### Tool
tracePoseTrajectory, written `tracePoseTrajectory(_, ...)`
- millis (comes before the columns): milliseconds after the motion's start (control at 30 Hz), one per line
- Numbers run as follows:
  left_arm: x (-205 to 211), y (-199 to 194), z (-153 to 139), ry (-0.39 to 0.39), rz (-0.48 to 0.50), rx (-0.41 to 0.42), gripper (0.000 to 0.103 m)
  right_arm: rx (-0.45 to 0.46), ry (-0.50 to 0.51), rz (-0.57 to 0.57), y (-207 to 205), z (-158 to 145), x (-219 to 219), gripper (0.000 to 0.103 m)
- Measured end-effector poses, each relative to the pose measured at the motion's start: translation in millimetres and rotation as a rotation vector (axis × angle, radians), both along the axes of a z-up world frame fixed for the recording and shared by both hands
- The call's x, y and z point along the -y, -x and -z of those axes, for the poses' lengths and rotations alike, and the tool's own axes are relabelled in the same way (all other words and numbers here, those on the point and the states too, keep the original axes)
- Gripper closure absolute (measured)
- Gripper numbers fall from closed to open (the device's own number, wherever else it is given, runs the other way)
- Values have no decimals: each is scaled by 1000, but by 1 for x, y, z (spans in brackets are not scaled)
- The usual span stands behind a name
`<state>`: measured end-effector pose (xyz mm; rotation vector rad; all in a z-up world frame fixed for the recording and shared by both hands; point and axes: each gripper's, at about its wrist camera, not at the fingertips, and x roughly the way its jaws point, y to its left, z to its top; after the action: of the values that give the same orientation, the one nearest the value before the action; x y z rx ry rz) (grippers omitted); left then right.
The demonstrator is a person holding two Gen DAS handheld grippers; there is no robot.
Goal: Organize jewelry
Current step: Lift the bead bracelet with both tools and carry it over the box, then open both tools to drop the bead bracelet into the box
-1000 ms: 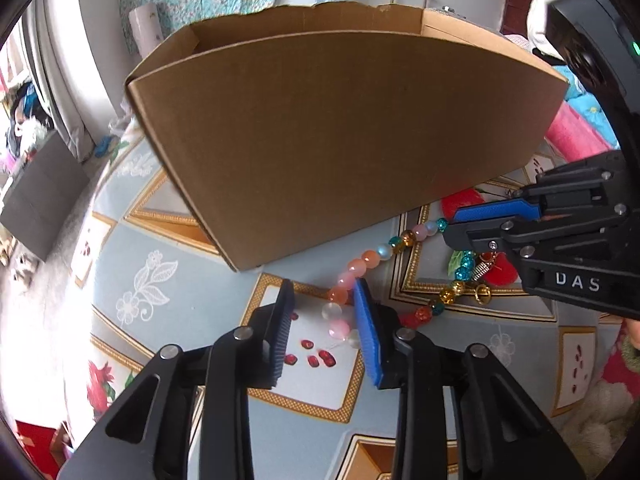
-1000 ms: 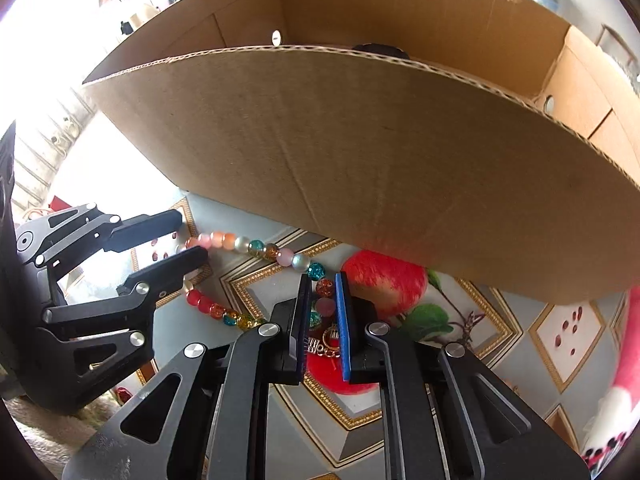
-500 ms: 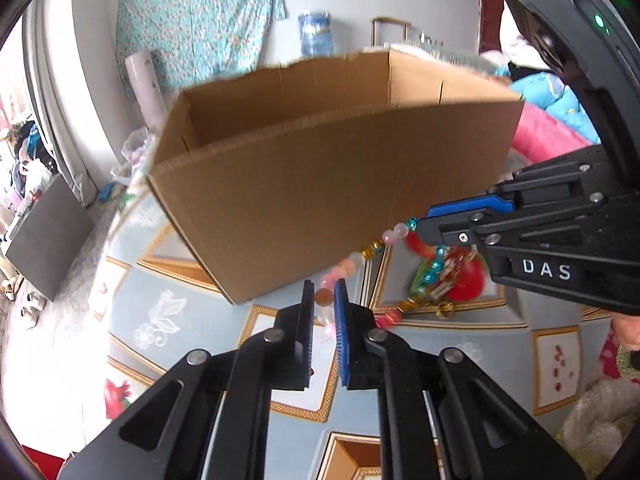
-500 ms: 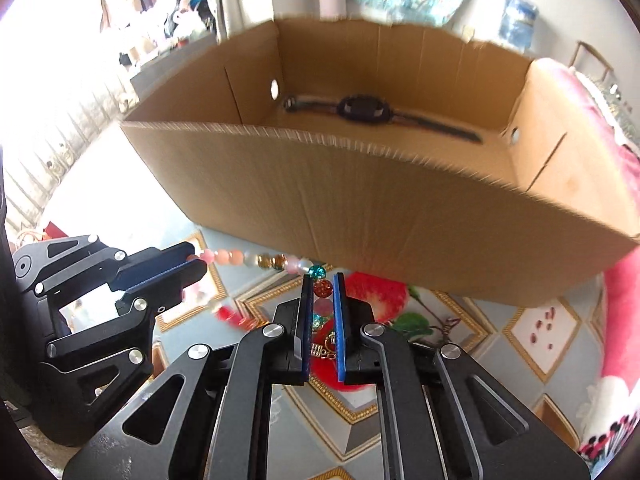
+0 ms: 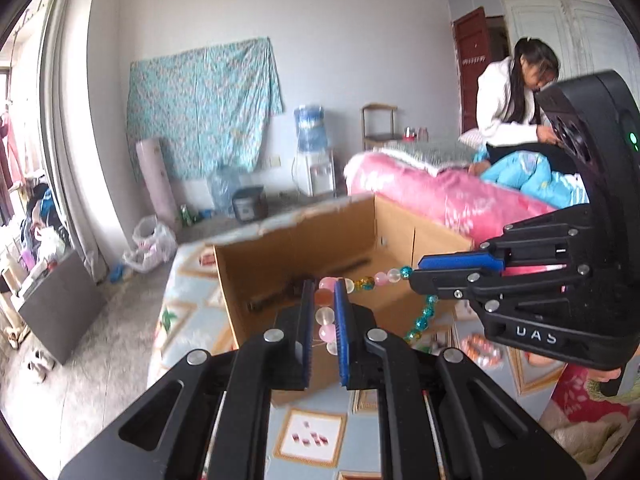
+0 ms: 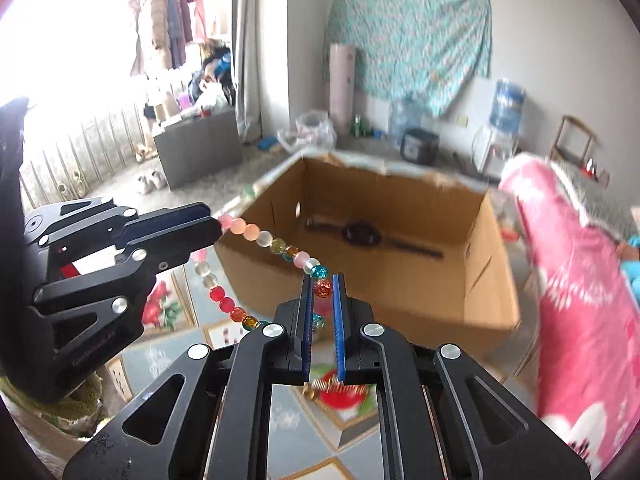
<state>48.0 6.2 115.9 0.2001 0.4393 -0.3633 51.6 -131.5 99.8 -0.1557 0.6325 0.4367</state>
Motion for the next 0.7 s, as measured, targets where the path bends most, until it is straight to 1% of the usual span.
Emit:
tracePoseTrajectory(100, 4, -24, -19, 2, 8, 16, 94, 49, -3, -19, -18, -18, 3, 96)
tracePoseTrajectory(167, 4, -48, -22, -2, 12, -15, 94, 16, -20, -43, -42, -18, 5, 96)
tracePoseTrajectory(200, 4, -69, -18, -2, 13, -64, 94, -33, -43, -62, -63, -13, 6, 96)
tracePoseTrajectory(233, 6, -82, -18, -4, 11, -96, 94, -79, -59, -78, -81, -10, 6, 96)
tracePoseTrajectory(300, 6, -115, -5, -24, -3, -187, 94, -198, -73, -100, -114, 0, 5, 96)
tracePoseTrajectory(367, 4, -140, 9, -36, -11, -273, 94, -317, -74, -121, -144, 18, 1, 96)
tracePoseTrajectory(433, 4, -161, 27, -63, -17, -360, 94, -415, -74, -125, -159, 34, -3, 96)
tracePoseTrajectory(467, 3, -164, 35, -75, -18, -380, 94, -474, -82, -134, -170, 43, -5, 96)
tracePoseTrajectory(533, 3, -174, 49, -118, -28, -440, 94, -549, -95, -141, -180, 55, -9, 95)
tracePoseTrajectory(600, 2, -180, 59, -141, -32, -485, 93, -628, -107, -144, -188, 68, -16, 95)
tracePoseTrajectory(633, 2, -182, 62, -154, -31, -507, 93, -664, -112, -141, -191, 73, -17, 91)
tracePoseTrajectory(667, 3, -183, 65, -167, -31, -527, 93, -693, -126, -135, -195, 76, -17, 90)
tracePoseTrajectory(700, 2, -182, 67, -177, -31, -541, 90, -702, -140, -131, -202, 77, -16, 87)
